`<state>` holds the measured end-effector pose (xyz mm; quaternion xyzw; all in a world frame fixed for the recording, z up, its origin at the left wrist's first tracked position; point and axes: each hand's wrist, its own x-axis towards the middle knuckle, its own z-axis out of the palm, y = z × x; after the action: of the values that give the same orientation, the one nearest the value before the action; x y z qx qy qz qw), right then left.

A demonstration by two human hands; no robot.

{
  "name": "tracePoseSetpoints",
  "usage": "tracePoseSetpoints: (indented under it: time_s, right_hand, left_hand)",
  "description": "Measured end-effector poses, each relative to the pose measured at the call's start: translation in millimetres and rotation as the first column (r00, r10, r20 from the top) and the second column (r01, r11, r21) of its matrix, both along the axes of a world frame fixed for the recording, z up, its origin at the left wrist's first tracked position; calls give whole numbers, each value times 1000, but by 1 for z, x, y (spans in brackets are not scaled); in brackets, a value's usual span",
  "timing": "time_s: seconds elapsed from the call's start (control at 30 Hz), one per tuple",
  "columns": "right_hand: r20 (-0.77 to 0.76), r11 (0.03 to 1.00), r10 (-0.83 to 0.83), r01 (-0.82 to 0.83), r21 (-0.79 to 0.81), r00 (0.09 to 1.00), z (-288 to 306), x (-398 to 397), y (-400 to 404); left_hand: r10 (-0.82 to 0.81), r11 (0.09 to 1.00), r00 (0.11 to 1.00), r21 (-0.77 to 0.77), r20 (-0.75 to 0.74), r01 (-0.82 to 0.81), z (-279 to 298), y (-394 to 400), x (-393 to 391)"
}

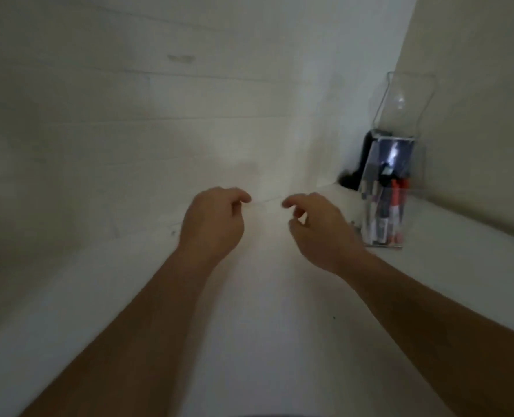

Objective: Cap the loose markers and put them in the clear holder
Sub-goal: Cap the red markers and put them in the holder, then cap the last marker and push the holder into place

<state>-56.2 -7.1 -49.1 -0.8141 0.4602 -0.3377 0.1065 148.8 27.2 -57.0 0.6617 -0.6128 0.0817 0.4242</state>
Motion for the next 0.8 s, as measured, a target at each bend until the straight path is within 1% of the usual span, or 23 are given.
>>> tracePoseSetpoints:
  time_s: [0.07, 0.1, 0.13, 0.17, 0.23, 0.27, 0.33, 0.4, 0.5, 0.63, 0.67, 0.7, 0.73, 0.8]
  right_hand:
    - [-74, 980, 128, -115, 162, 989, -15, 43, 18]
    - [-77, 958, 173, -150, 245, 982, -22, 62, 26]
    - [-67, 935, 194, -164, 314, 979, -28, 79, 32]
    - [-63, 924, 186, -153, 349, 980, -32, 94, 36]
    - [-109, 941, 97, -56, 334, 989, -34, 115, 43]
    - [-154, 952, 53, -3, 306, 987, -33, 122, 45]
    - [-230, 960, 19, 46, 276, 973, -31, 130, 49]
    - [-276, 961, 35, 44, 273, 960, -27, 133, 48]
    - [-312, 962, 90, -1, 274, 946, -22, 123, 36]
    - [-377, 968, 158, -68, 242, 913, -18, 81, 14]
    - [-364, 974, 142, -65, 216, 921, -19, 67, 9]
    - [-308, 977, 119, -57, 206, 944, -20, 52, 3]
    - [-205, 973, 102, -55, 225, 973, -22, 36, -2]
    - [21, 960, 80, -82, 267, 997, -27, 8, -14]
  left_hand:
    - [175, 984, 978, 63, -112, -169, 7, 8, 38]
    - [252, 965, 955, 108, -154, -238, 8, 12, 55]
    - [316, 943, 932, 162, -177, -289, 7, 16, 72]
    - [364, 918, 915, 230, -174, -322, 5, 20, 86]
    - [417, 863, 902, 361, -115, -353, 0, 27, 108]
    - [430, 844, 897, 395, -97, -362, -4, 31, 115]
    - [416, 854, 905, 380, -91, -354, -10, 34, 123]
    - [373, 874, 925, 360, -65, -327, -18, 30, 117]
    - [325, 859, 946, 415, 12, -300, -30, 19, 103]
    - [350, 842, 936, 423, 40, -334, -32, 12, 99]
    - [351, 846, 935, 413, 47, -338, -31, 11, 95]
    - [333, 861, 942, 397, 37, -319, -30, 11, 89]
    - [296, 887, 955, 374, -8, -272, -29, 9, 81]
    - [192, 944, 958, 308, -214, -120, -28, 6, 61]
